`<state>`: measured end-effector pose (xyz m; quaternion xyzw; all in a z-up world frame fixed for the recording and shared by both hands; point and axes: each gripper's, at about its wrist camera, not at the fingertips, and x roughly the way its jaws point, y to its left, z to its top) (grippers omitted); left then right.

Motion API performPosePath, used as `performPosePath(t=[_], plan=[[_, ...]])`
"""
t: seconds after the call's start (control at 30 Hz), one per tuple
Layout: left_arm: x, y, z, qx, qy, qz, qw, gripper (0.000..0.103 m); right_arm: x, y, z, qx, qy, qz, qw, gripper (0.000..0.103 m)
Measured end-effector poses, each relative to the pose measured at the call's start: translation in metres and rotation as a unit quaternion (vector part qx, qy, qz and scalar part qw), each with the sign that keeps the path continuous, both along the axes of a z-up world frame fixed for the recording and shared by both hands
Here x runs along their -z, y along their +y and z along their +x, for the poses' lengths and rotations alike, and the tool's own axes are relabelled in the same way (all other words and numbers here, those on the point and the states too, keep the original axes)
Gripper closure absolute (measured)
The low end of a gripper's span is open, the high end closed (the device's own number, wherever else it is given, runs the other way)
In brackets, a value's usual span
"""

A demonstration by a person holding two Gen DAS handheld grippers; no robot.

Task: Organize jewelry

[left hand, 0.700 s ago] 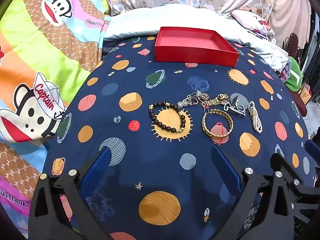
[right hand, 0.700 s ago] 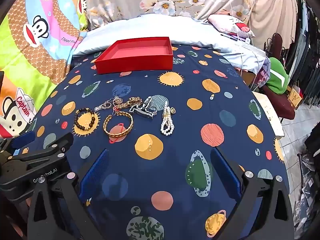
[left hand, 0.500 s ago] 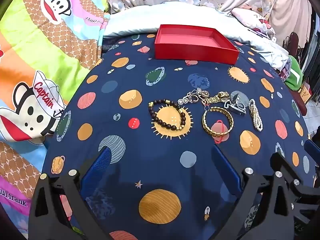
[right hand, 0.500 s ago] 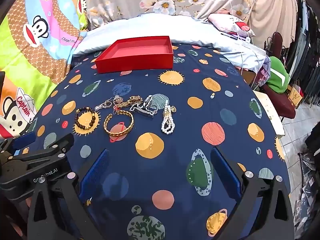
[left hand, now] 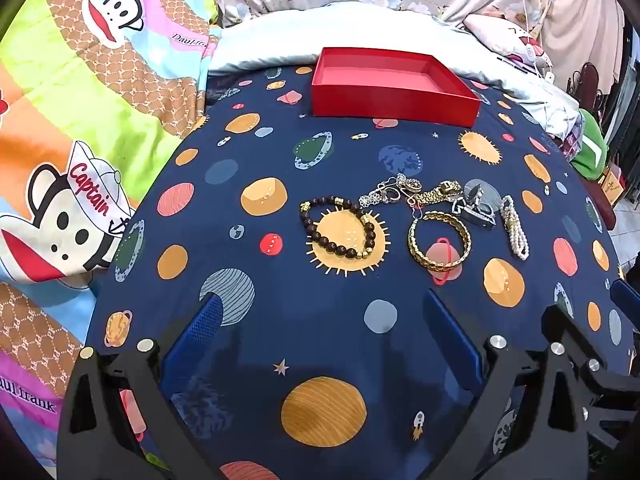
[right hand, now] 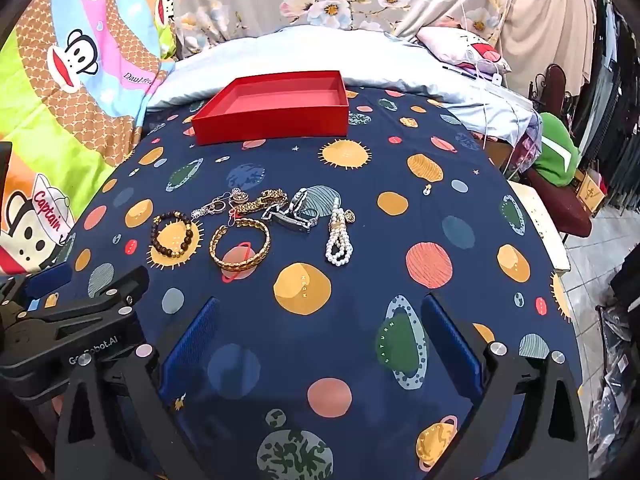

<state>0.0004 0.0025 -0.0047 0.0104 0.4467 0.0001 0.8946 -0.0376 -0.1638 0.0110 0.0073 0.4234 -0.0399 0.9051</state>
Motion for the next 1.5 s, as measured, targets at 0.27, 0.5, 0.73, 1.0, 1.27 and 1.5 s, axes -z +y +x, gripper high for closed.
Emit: performPosePath(t=[0.27,0.5,0.73,1.0,1.27,1.5], plan=[[0.0015,0.0015,-0.0006,-0.003,0.003,0.0,1.0,0.006,0.0021,0.0017,-0.0013,0.001,0.0,0.0,1.0,0.005],[0.0027,0.0017,-0.0003,-0.002,0.005,0.0,1.0,0.006,0.0009,-0.0001,-0.0006,0.0,0.0,0.0,1.0,0.005],[0.0051,0.0016,-0.0006,-0.002,0.008,-0.001,1.0,0.006,0.0022,0.0011,-0.0016,0.0,0.001,0.001,1.0,0.005],[0.0046,0.0015,-0.0003,-0.002,0.009,-0.003,1.0,0.006,0.002,0.001,-0.0016,0.001,0.001,0.001,1.0,0.005],[0.0058,0.0009,-0.0013,-0.002,0.009,-0.002,1.0,0.006,0.0029,0.0016,-0.0019,0.001,0.002,0.002,1.0,0.005],[0.0055,0.0014,-0.0008,-0.002,0.009,-0.003,1.0,0.006,0.0028,0.0016,-0.0016,0.0,0.002,0.001,1.0,0.005]])
